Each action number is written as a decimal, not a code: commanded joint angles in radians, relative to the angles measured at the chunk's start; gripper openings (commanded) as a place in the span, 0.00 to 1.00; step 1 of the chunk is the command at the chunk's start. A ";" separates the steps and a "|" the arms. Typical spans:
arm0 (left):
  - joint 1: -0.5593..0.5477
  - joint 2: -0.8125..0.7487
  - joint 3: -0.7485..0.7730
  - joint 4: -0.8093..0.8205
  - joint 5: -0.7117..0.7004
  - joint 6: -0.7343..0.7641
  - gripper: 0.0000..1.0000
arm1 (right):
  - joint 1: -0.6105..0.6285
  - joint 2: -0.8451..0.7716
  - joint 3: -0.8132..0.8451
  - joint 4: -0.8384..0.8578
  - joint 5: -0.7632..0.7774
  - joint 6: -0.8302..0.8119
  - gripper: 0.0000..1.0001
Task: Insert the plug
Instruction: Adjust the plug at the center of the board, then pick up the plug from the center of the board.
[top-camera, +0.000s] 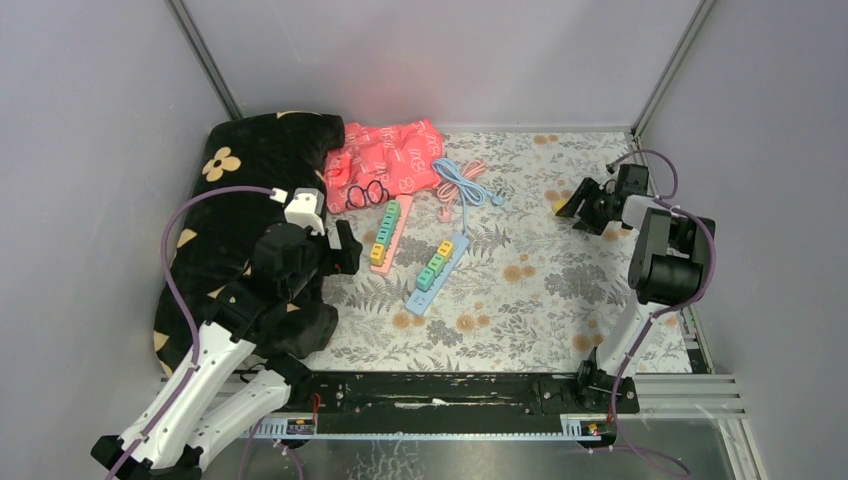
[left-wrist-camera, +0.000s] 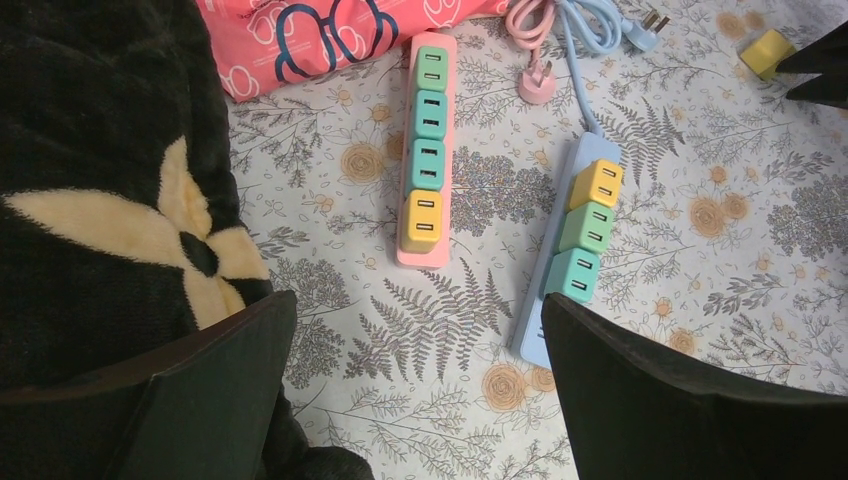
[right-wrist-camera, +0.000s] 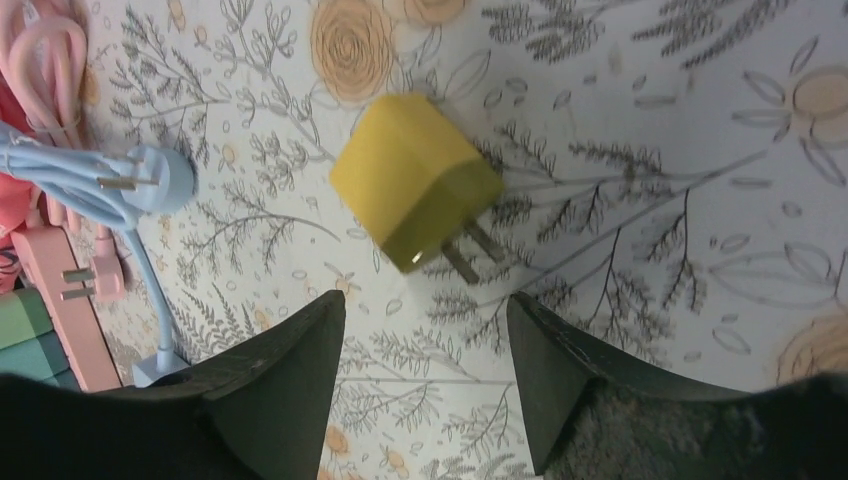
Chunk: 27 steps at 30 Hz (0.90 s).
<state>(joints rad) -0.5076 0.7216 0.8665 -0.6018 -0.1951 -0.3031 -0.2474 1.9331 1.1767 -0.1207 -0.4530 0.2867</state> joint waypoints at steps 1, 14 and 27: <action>0.011 -0.015 -0.011 0.060 0.017 0.018 1.00 | 0.005 -0.102 -0.045 0.018 0.010 -0.031 0.68; 0.012 -0.027 -0.011 0.062 0.027 0.020 1.00 | 0.026 -0.050 0.016 0.019 0.106 -0.306 0.87; 0.012 -0.027 -0.012 0.066 0.037 0.022 1.00 | 0.111 0.055 0.130 -0.087 0.162 -0.511 0.98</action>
<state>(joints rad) -0.5030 0.7063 0.8612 -0.5968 -0.1745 -0.3016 -0.1776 1.9682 1.2587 -0.1463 -0.3332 -0.1276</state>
